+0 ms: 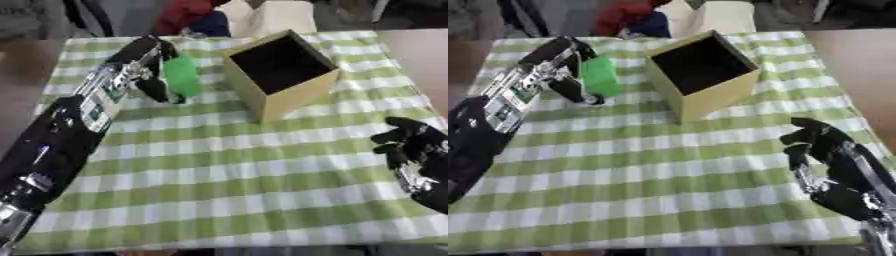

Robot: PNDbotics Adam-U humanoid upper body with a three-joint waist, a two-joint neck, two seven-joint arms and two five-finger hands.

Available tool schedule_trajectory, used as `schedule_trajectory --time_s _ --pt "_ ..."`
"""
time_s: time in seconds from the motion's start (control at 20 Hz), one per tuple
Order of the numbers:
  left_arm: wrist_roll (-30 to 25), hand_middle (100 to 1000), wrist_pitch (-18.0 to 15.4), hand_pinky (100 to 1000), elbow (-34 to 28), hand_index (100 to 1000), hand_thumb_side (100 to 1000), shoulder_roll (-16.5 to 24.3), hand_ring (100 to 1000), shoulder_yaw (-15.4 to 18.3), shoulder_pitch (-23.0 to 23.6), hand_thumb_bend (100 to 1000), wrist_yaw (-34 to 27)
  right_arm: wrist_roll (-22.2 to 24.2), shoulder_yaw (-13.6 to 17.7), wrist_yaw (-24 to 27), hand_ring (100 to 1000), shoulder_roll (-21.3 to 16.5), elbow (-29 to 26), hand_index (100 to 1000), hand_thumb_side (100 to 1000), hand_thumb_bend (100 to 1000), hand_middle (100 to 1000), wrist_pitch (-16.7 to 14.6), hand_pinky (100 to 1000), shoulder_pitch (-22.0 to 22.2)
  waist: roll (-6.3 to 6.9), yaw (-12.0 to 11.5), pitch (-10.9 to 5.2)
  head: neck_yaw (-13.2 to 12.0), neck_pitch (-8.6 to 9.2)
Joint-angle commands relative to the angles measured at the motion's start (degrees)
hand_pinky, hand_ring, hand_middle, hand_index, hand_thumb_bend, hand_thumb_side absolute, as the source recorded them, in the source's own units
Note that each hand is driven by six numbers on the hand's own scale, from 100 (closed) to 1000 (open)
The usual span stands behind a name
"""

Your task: Pick up objects on the table and place them in the box.

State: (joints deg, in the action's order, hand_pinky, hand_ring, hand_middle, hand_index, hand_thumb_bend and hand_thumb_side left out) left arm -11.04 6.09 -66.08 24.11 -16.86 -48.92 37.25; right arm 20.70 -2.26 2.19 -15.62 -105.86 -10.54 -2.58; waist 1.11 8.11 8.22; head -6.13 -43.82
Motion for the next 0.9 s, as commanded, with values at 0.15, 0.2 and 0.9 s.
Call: schedule_trajectory --time_s 0.15,0.2,0.9 --pt "1.41 311 0.2 564 -0.1 523 100 -2.1 399 1.14 -5.16 456 0.46 0.78 -0.61 0.6 772 -0.58 -0.72 870 272 100 621 -0.1 703 -1.12 -0.2 0.87 -0.28 -0.73 0.49" --pt "2.06 314 0.08 566 0.61 526 100 -3.03 402 1.38 -6.15 462 1.22 0.96 -0.79 0.7 772 -0.55 -0.74 870 272 100 621 -0.09 703 -1.3 -0.21 1.18 -0.17 -0.99 0.71" --pt "13.46 424 -2.26 604 13.07 627 153 -14.4 492 5.98 -11.58 585 9.83 2.98 -2.59 1.75 771 -0.07 -0.9 869 274 100 621 0.18 703 -3.27 -0.07 5.1 0.94 -3.01 3.18"
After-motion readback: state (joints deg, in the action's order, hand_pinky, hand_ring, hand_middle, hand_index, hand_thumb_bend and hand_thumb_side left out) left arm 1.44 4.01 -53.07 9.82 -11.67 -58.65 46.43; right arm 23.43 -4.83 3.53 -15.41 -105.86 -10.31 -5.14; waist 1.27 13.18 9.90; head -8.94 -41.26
